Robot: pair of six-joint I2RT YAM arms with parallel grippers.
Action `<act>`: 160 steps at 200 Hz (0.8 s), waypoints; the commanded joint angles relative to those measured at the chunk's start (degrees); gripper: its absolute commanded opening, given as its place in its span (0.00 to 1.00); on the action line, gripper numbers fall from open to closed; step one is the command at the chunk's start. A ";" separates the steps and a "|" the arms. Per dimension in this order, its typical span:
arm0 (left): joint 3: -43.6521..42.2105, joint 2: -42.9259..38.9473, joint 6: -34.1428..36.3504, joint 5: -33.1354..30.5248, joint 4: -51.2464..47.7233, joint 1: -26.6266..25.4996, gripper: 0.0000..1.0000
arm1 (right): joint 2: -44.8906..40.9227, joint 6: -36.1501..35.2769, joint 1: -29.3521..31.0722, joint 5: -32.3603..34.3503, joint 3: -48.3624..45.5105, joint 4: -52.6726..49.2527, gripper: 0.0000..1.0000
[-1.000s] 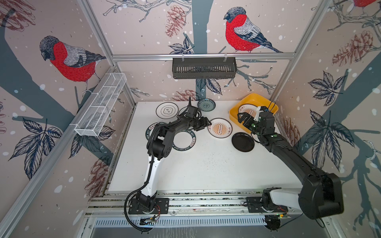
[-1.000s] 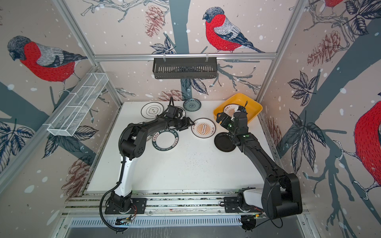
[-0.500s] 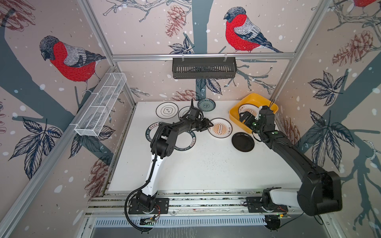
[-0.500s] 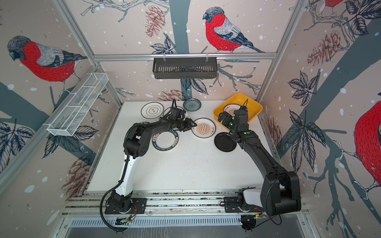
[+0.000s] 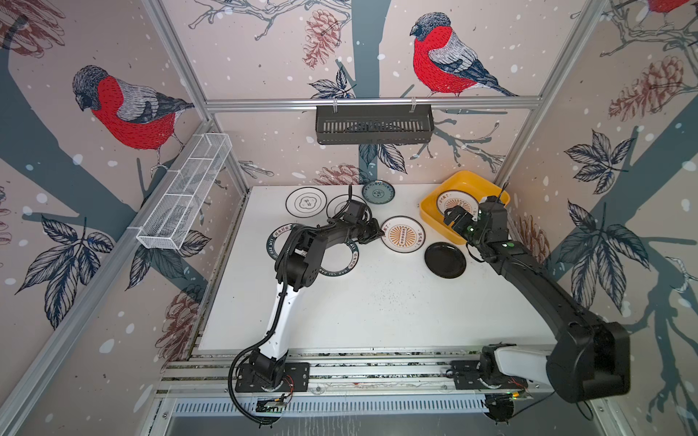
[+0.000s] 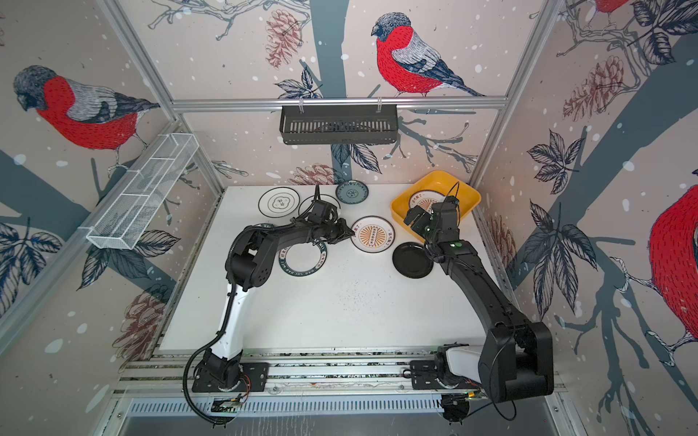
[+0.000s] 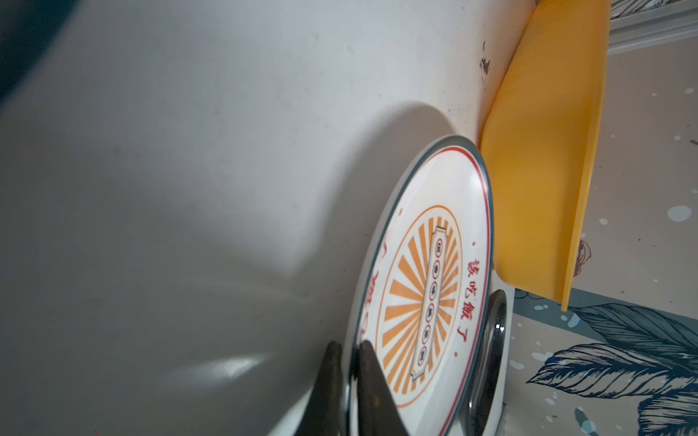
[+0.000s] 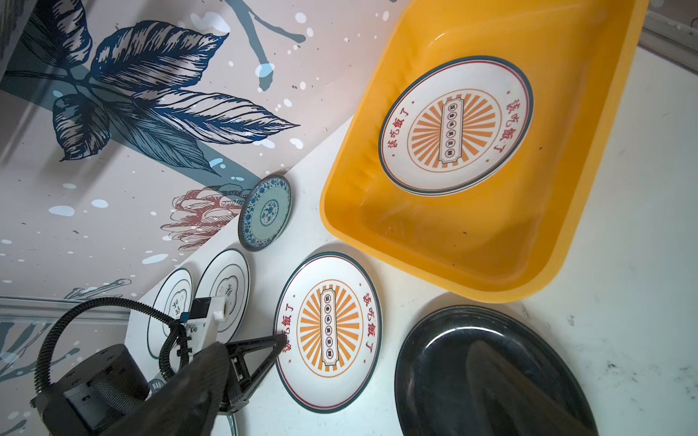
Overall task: Place the plates into the plastic bin on the countertop
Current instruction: 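Grasp the last sunburst plate's rim with the left gripper while right gripper approaches, then lift the sunburst plate upright with the left gripper toward the right gripper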
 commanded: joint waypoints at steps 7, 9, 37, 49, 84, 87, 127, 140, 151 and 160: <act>-2.57 -2.80 -0.99 -3.00 1.69 -0.05 0.03 | -2.16 -0.25 -0.21 0.02 -0.87 0.75 0.99; -2.88 -3.03 -0.99 -3.05 1.83 0.02 0.02 | -2.24 -0.25 -0.22 -0.04 -0.95 0.85 1.00; -5.04 -6.19 -0.01 -3.68 1.64 0.29 0.00 | -3.85 -0.47 -0.22 -1.64 -2.98 2.54 1.00; -6.24 -7.87 0.47 -4.18 1.45 0.57 0.00 | -4.48 -0.85 -0.23 -3.04 -4.03 4.02 0.99; -12.89 -14.89 0.02 -5.44 3.60 1.73 0.00 | -4.38 -1.82 -0.25 -8.87 -5.72 7.30 1.00; -13.46 -15.52 -0.08 -5.48 3.94 1.83 0.00 | -4.36 -1.90 -0.23 -9.42 -5.79 7.56 1.00; -19.61 -23.30 -0.99 -5.48 6.08 3.66 0.00 | -0.88 -1.89 0.07 -19.86 -5.29 12.14 1.00; -20.90 -25.27 -1.40 -4.96 6.67 4.16 0.00 | 1.82 -2.70 1.30 -22.99 -4.15 13.10 1.00; -21.76 -26.79 -1.89 -4.43 7.55 4.51 0.00 | 3.61 -3.69 2.78 -24.53 -2.90 13.56 1.00; -22.43 -27.86 -2.41 -3.50 8.38 4.82 0.00 | 5.29 -4.14 4.02 -25.47 -1.72 13.83 1.00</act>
